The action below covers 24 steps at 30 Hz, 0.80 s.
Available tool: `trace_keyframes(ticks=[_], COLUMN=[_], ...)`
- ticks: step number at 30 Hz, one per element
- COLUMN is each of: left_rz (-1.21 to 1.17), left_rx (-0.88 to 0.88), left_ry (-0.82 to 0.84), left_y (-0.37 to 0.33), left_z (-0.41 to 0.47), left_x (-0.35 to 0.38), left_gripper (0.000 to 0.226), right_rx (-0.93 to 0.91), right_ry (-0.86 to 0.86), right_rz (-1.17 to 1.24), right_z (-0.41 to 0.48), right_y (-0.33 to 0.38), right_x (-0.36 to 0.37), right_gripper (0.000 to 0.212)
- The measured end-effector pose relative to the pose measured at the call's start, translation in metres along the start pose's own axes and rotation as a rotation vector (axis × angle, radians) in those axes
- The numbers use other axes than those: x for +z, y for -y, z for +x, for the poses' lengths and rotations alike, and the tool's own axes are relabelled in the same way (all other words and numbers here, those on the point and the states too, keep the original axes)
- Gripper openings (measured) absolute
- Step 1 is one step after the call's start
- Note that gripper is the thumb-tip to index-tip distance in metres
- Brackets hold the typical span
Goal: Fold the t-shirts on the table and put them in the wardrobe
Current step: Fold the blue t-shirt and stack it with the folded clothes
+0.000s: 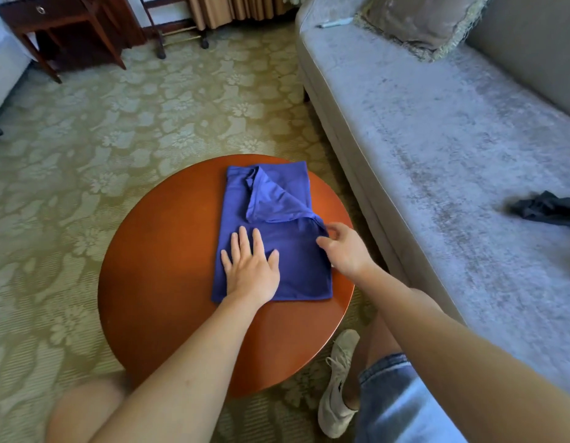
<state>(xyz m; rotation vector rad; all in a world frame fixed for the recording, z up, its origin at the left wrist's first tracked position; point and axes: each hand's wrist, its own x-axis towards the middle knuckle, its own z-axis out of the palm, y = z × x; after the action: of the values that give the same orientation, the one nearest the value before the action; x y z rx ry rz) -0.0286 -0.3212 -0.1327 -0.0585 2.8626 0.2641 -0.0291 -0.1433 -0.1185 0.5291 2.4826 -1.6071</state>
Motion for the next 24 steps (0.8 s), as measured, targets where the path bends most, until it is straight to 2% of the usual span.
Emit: trace_keyframes(ticks=[2, 3, 5, 7, 9, 10, 14, 15, 16, 17, 19, 21, 24], left_rz=[0.033, 0.037, 0.040, 0.057, 0.078, 0.085, 0.107, 0.125, 0.147, 0.172, 0.218, 0.255, 0.165], left_rx=[0.044, 0.059, 0.090, 0.132, 0.178, 0.204, 0.304, 0.327, 0.350, 0.371, 0.389, 0.334, 0.082], left_ry=[-0.069, -0.092, -0.113, -0.107, -0.099, -0.093, -0.059, -0.051, -0.045, -0.043, -0.055, -0.132, -0.314], left_y=[0.012, 0.016, 0.025, 0.035, 0.046, 0.051, 0.075, 0.080, 0.085, 0.090, 0.099, 0.108, 0.127], left_z=[0.000, 0.001, 0.004, 0.008, 0.012, 0.014, 0.027, 0.031, 0.034, 0.038, 0.044, 0.051, 0.055], left_x=[0.003, 0.003, 0.001, -0.002, -0.003, -0.004, -0.011, -0.013, -0.016, -0.018, -0.024, -0.031, -0.041], left_gripper=[0.066, 0.066, 0.065, 0.064, 0.064, 0.064, 0.069, 0.071, 0.073, 0.075, 0.077, 0.076, 0.073], right_rx=[-0.239, -0.386, -0.624, -0.733, -0.738, -0.689, -0.183, -0.194, -0.280, -0.388, -0.523, -0.486, -0.422], right_ry=[-0.217, -0.208, 0.004, 0.200, 0.238, 0.197, -0.118, -0.181, -0.208, -0.182, -0.017, 0.025, -0.052], right_rz=[-0.226, -0.312, -0.480, -0.633, -0.743, -0.781, -0.883, -0.915, -0.963, -1.007, -1.056, -1.075, -1.114], right_z=[-0.010, -0.014, -0.021, -0.014, 0.010, 0.023, 0.055, 0.056, 0.055, 0.055, 0.054, 0.050, 0.036], right_y=[0.007, 0.009, 0.013, 0.015, 0.020, 0.024, 0.043, 0.044, 0.044, 0.042, 0.038, 0.037, 0.040], right_x=[0.002, 0.006, 0.023, 0.041, 0.052, 0.053, 0.042, 0.042, 0.042, 0.043, 0.044, 0.045, 0.046], right_gripper=[0.027, 0.026, 0.032, 0.037, 0.041, 0.045, 0.063, 0.063, 0.062, 0.059, 0.045, 0.035, 0.036])
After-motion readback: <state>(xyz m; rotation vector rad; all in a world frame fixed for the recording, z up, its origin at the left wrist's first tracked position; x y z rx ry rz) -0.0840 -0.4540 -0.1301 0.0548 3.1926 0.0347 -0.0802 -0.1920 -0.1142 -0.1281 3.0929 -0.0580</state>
